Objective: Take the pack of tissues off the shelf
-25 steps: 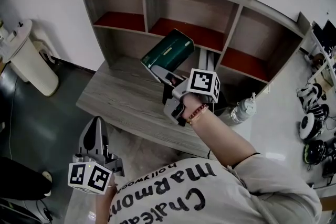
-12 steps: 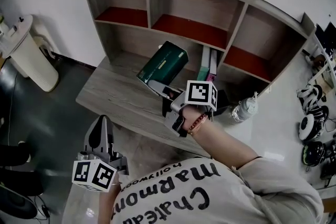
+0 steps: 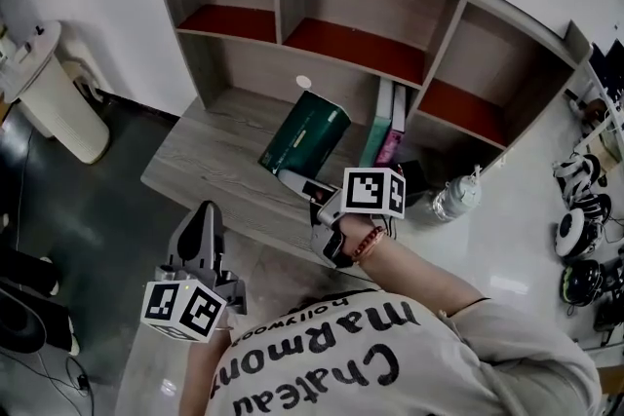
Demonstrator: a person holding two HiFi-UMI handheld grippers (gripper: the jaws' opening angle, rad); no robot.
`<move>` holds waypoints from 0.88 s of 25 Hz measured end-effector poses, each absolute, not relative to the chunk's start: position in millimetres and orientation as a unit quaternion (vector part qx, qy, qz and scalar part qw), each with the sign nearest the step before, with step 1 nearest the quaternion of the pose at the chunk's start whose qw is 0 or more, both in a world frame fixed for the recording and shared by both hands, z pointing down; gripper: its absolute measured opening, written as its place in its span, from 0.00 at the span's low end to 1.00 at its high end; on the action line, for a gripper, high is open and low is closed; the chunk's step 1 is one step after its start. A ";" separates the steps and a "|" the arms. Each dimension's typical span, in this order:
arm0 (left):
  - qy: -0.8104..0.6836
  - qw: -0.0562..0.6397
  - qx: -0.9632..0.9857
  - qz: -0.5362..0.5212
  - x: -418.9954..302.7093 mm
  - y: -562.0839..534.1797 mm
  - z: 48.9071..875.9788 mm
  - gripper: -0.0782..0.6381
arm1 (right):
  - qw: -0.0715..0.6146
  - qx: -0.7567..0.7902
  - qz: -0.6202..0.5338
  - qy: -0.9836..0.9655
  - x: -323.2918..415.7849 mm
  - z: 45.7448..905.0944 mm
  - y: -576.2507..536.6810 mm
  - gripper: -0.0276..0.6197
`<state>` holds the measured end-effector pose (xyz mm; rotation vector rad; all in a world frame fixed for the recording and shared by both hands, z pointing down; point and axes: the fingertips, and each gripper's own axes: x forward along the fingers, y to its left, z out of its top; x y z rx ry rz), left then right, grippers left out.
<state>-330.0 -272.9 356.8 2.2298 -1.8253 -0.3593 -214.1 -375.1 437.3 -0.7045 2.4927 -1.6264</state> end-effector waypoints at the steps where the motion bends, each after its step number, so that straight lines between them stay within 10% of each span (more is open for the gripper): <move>1: -0.622 0.119 0.764 -0.121 -328.0 -272.9 356.9 0.13 | 0.038 -0.237 -0.526 0.816 -212.0 439.6 -373.8 0.55; 22: -0.610 0.135 0.779 -0.061 -327.0 -215.4 375.5 0.13 | -0.015 -0.380 -0.408 0.830 -177.7 465.3 -314.1 0.55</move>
